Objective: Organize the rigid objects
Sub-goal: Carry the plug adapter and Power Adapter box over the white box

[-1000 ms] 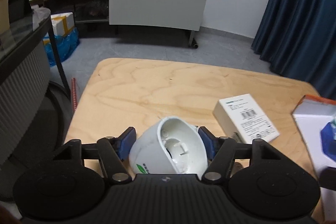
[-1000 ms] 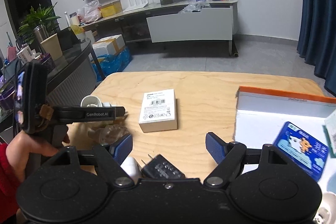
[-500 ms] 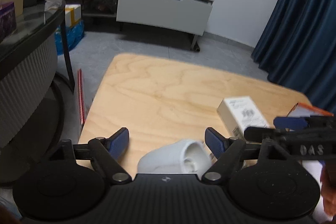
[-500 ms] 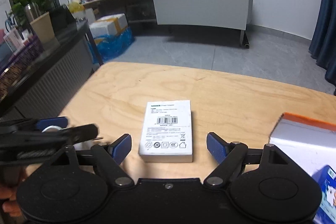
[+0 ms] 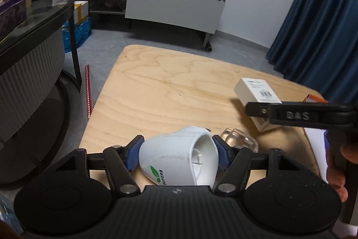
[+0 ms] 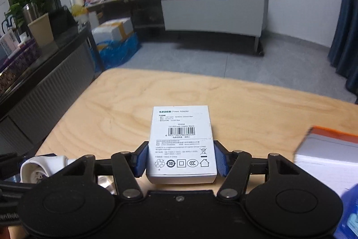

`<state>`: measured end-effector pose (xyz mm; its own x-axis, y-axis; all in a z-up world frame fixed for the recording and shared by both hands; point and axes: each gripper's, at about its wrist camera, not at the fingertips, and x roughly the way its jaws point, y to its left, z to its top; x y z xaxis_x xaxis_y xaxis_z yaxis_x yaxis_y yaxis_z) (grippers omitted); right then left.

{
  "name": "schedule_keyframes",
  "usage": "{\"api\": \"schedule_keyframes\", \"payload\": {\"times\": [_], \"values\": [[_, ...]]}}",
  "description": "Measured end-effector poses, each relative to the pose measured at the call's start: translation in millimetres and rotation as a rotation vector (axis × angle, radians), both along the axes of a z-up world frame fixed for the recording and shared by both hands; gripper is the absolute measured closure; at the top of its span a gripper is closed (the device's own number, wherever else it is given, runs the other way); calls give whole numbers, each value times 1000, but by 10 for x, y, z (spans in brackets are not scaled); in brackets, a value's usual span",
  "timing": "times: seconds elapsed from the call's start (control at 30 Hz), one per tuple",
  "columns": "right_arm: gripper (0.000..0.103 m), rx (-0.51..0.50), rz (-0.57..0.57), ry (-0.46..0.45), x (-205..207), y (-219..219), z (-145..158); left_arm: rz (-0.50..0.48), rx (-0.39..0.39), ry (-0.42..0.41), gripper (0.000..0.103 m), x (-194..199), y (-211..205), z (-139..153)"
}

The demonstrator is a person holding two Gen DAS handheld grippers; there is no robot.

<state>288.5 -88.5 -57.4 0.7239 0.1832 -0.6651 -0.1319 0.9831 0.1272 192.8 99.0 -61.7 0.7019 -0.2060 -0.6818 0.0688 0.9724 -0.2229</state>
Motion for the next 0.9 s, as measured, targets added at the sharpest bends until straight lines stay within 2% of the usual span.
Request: {"api": "schedule_keyframes", "payload": {"times": [0.2, 0.43, 0.63, 0.9], "values": [[32, 8, 20, -67, -469, -30, 238, 30, -38, -42, 37, -196, 15, 158], [32, 56, -14, -84, -1099, -127, 385, 51, -25, -97, 37, -543, -97, 392], [32, 57, -35, -97, -1603, -124, 499, 64, -3, -116, 37, -836, -205, 528], [32, 61, -71, -129, -2061, -177, 628, 45, 0, -141, 37, -1185, -352, 636]]}}
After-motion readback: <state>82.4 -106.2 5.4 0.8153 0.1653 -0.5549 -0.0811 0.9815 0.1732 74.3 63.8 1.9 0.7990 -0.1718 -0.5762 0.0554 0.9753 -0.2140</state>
